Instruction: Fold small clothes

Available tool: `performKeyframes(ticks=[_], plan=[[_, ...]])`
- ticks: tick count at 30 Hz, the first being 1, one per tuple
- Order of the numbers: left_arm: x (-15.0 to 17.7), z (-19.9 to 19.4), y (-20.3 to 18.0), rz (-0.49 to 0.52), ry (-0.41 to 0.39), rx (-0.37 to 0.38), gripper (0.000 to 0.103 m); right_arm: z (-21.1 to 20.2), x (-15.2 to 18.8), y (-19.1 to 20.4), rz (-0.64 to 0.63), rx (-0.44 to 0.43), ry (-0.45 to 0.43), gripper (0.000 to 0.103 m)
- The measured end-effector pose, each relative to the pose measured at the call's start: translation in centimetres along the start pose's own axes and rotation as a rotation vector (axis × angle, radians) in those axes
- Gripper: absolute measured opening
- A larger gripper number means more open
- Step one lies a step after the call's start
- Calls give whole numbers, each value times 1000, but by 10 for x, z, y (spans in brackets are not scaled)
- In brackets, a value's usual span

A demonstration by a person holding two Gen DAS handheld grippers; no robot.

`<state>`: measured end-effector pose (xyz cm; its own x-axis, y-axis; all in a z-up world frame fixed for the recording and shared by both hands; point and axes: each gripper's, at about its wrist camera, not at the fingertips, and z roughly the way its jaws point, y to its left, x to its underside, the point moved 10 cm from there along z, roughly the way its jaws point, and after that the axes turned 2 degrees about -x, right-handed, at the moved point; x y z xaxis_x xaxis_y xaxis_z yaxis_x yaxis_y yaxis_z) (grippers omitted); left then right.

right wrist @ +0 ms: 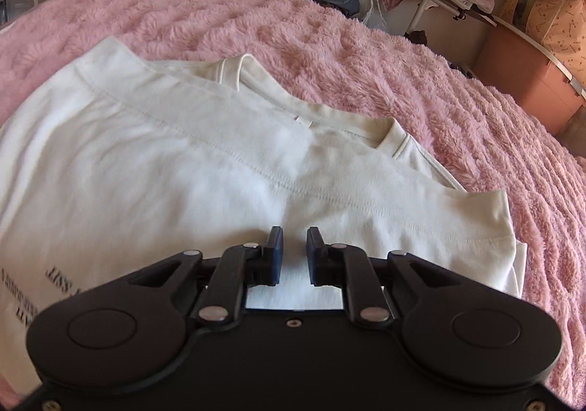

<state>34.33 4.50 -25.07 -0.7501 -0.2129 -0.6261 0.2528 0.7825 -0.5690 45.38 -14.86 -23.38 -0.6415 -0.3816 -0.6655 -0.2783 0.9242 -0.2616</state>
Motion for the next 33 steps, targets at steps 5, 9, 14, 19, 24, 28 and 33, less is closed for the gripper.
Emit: performKeyframes(ticks=[5, 9, 14, 19, 24, 28, 33], plan=[[-20, -22, 0, 11, -50, -26, 38, -39, 37, 20, -49, -34, 23, 12], [-30, -35, 9, 34, -64, -76, 40, -63, 57, 32, -60, -54, 33, 12], [-53, -47, 36, 25, -92, -123, 41, -82, 87, 50, -52, -99, 73, 12], [-89, -49, 72, -97, -154, -87, 42, -96, 85, 56, -63, -50, 24, 12], [-114, -33, 95, -222, -163, -4, 43, -114, 49, 84, -20, -99, -87, 54], [-121, -12, 107, -273, -152, 8, 43, -126, 23, 130, -141, -117, -192, 65], [-122, 12, 112, -262, -126, -8, 44, -126, 14, 187, -299, -161, -235, 64]])
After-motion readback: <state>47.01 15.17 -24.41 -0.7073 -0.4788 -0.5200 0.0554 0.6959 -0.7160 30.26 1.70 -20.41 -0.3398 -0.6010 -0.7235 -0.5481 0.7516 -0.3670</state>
